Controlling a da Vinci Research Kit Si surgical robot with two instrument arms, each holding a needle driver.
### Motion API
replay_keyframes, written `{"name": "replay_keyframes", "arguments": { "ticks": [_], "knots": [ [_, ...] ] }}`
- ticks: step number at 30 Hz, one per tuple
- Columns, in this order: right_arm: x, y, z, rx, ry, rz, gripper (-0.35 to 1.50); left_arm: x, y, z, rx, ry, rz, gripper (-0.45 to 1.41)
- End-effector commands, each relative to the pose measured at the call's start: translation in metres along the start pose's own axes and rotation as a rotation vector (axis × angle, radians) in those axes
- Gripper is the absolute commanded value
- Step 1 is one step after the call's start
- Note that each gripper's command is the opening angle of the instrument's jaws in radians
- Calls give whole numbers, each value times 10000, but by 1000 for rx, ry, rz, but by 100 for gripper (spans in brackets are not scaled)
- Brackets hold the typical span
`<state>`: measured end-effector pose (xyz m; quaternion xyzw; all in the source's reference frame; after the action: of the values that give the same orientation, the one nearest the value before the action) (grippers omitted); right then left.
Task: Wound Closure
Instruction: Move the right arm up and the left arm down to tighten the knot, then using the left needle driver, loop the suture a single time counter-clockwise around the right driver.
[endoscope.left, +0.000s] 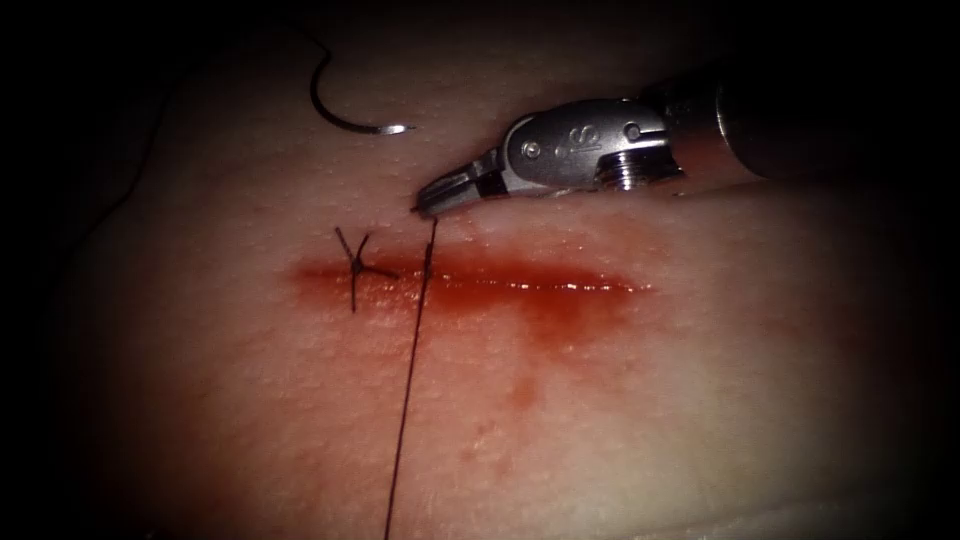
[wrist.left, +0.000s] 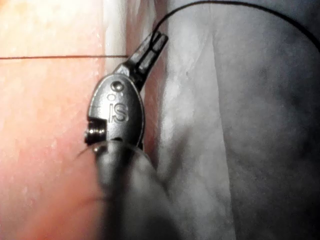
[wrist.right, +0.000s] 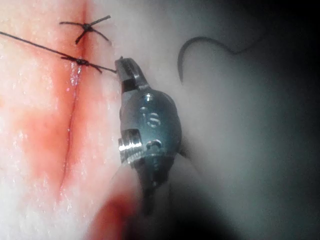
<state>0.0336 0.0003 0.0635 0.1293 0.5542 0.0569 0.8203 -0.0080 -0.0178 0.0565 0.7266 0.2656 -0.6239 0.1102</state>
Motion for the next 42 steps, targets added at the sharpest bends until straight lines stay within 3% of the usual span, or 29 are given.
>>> {"name": "replay_keyframes", "arguments": {
  "ticks": [1, 11, 14, 16, 19, 20, 25, 28, 30, 31, 35, 37, 42],
  "knots": [
    [-1, 4, 7, -2, 6, -2, -35, -6, -1, 6, -1, 2, -2, -45],
    [1, 0, 7, 7, 29, -9, -35, -3, -2, 5, -11, 6, -7, -45],
    [3, -8, 8, 1, 71, -5, -35, 5, -9, -1, 14, 1, -14, -45],
    [5, -15, 8, -19, 99, 0, 21, 11, -19, -8, 38, -3, -26, -45],
    [5, -15, 7, -46, 113, 4, 88, 15, -37, -18, 70, -7, -8, -45],
    [5, -14, 6, -57, 109, 5, 98, 15, -42, -20, 79, -9, 0, -45],
    [7, -6, -18, -165, 175, 49, 111, 23, -77, -44, 166, -42, 59, -45],
    [7, -16, -25, -238, 183, 50, 101, 37, -92, -57, 171, -70, 98, -45],
    [10, -33, -23, -227, 213, 48, 37, 53, -103, -65, 171, -76, 125, -45],
    [14, -44, -21, -207, 236, 44, -32, 64, -110, -68, 172, -76, 137, -45],
    [24, -59, -11, -216, 288, 38, -35, 80, -124, -72, 150, -71, 161, -45],
    [35, -70, 9, -211, 344, 8, -35, 90, -139, -74, 129, -73, 199, -45],
    [42, -77, 43, -172, 388, -14, -35, 103, -159, -80, 115, -71, 244, -45]
  ]
}}
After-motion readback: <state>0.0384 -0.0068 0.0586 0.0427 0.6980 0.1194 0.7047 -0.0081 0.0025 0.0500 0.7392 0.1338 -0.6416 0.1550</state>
